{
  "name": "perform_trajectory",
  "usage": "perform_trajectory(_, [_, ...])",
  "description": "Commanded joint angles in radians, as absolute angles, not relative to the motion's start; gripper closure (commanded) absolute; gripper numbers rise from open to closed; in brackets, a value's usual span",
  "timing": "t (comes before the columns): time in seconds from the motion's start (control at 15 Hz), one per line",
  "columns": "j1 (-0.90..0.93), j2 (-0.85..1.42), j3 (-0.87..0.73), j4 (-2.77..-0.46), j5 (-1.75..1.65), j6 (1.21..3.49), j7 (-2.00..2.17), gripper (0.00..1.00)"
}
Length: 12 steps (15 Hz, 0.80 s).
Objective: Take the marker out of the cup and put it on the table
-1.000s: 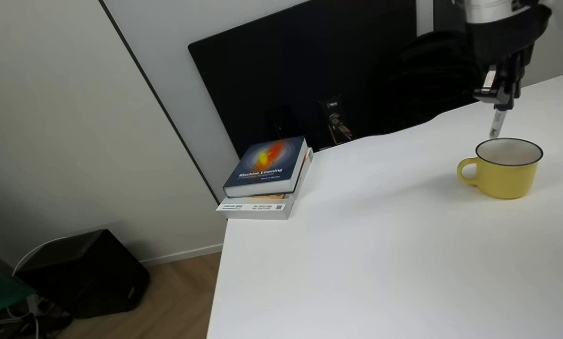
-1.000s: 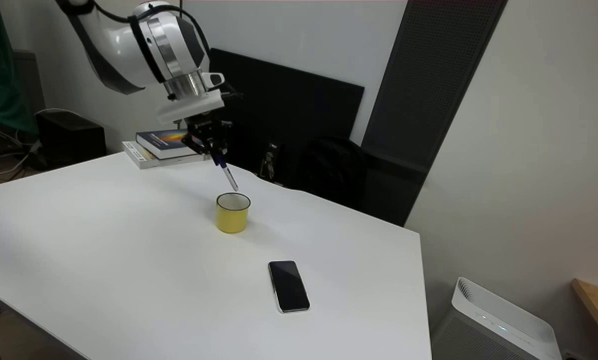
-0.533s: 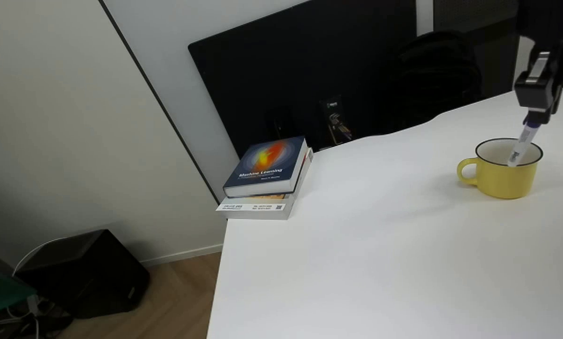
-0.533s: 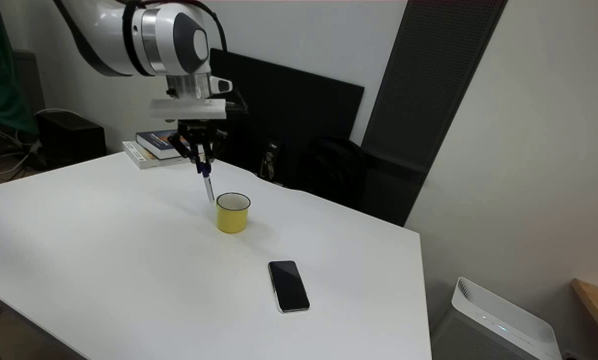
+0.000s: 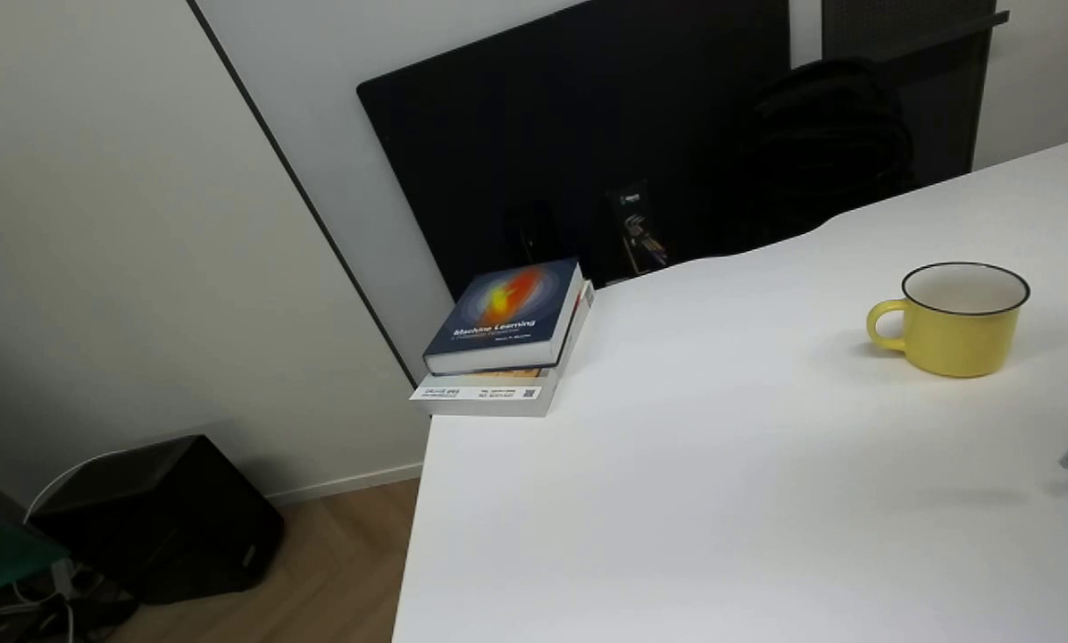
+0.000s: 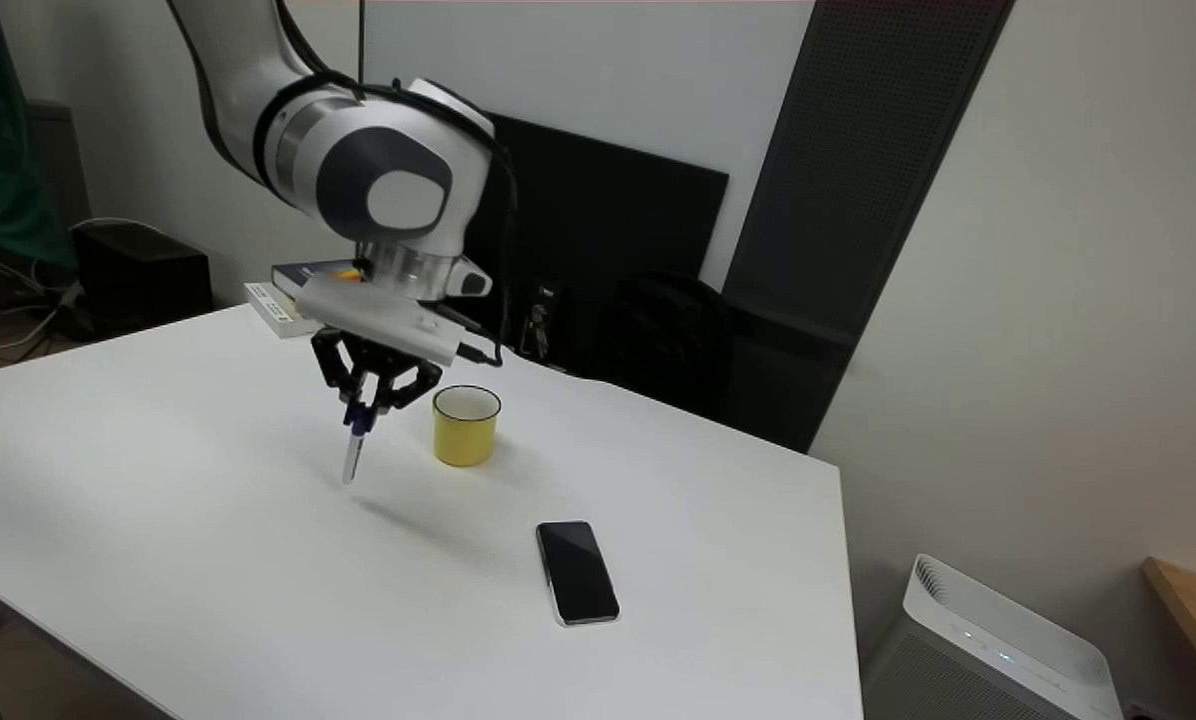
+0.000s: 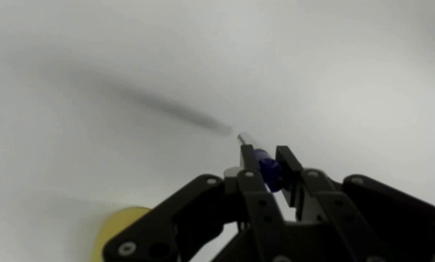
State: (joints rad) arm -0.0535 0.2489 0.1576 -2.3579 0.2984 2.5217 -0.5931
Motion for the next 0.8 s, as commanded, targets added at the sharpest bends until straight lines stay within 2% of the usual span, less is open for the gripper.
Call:
perform_trajectory(0.0, [-0.099, 0.283, 0.144, -2.396, 0.350, 2.520, -0.621, 0.95])
perform_trajectory(0.73, [-0.062, 0.297, 0.028, -2.461, 0.089, 2.625, -0.360, 0.95])
